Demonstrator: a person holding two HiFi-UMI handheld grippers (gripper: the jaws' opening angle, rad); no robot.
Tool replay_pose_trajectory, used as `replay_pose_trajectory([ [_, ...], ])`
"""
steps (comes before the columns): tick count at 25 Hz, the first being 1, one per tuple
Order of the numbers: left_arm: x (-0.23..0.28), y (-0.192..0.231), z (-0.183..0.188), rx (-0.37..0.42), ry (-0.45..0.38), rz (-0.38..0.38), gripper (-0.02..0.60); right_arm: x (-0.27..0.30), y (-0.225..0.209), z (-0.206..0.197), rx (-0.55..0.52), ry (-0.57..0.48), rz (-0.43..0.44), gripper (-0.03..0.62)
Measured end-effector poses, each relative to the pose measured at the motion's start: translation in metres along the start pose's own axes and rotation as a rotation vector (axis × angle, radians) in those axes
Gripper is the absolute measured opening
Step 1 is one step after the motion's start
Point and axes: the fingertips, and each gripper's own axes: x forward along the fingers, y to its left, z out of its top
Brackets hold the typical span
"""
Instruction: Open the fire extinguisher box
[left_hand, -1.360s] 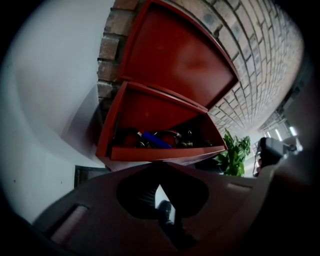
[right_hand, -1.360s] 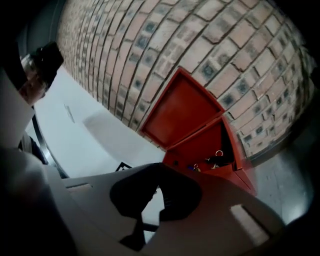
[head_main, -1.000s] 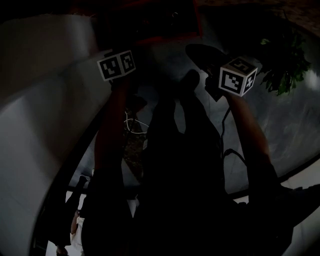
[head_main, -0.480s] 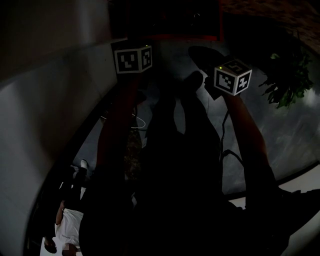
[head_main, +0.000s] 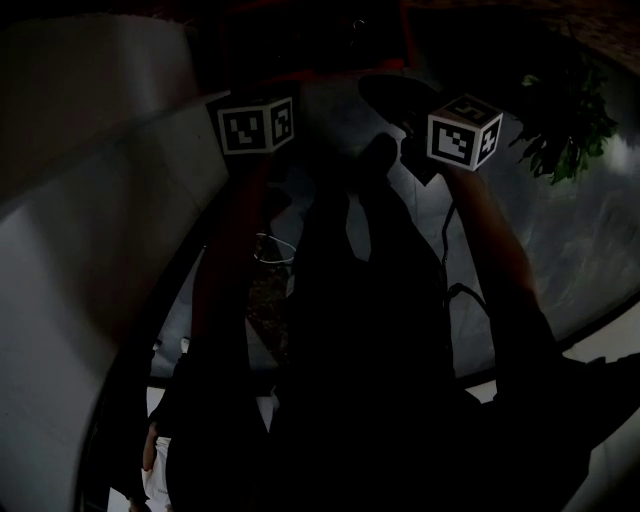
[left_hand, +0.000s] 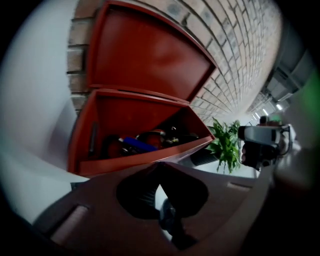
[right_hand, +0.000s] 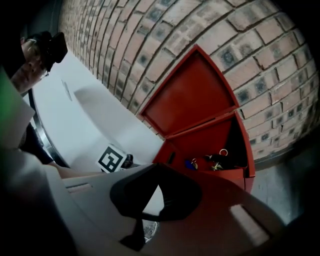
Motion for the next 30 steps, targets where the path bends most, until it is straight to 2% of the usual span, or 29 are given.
replay_pose_trajectory([
  [5, 0.010, -0.007, -0.001, -0.035, 0.004, 0.010, 0.000, -0.022, 0.007, -0.002, 0.000, -0.017, -0.013, -0.002],
  [10, 0.001, 0.002, -0.002, -0.040, -0.021, 0.074, 0.000, -0.042, 0.002, 0.002, -0.025, -0.016, -0.024, -0.002],
  [15, 0.001, 0.013, -0.007, 0.018, 0.010, 0.136, 0.000, -0.052, 0.002, 0.019, 0.004, -0.089, -0.018, -0.002],
  [21, -0.001, 0.017, -0.006, 0.015, -0.009, 0.141, 0.000, -0.052, 0.012, 0.021, -0.007, -0.080, -0.018, -0.002],
  [27, 0.000, 0.018, -0.007, -0.011, 0.010, 0.165, 0.000, -0.053, 0.017, 0.019, -0.005, -0.077, -0.022, -0.002],
  [30, 0.000, 0.018, -0.007, 0.003, 0.006, 0.158, 0.000, -0.051, 0.024, 0.021, -0.029, -0.084, -0.010, -0.002],
])
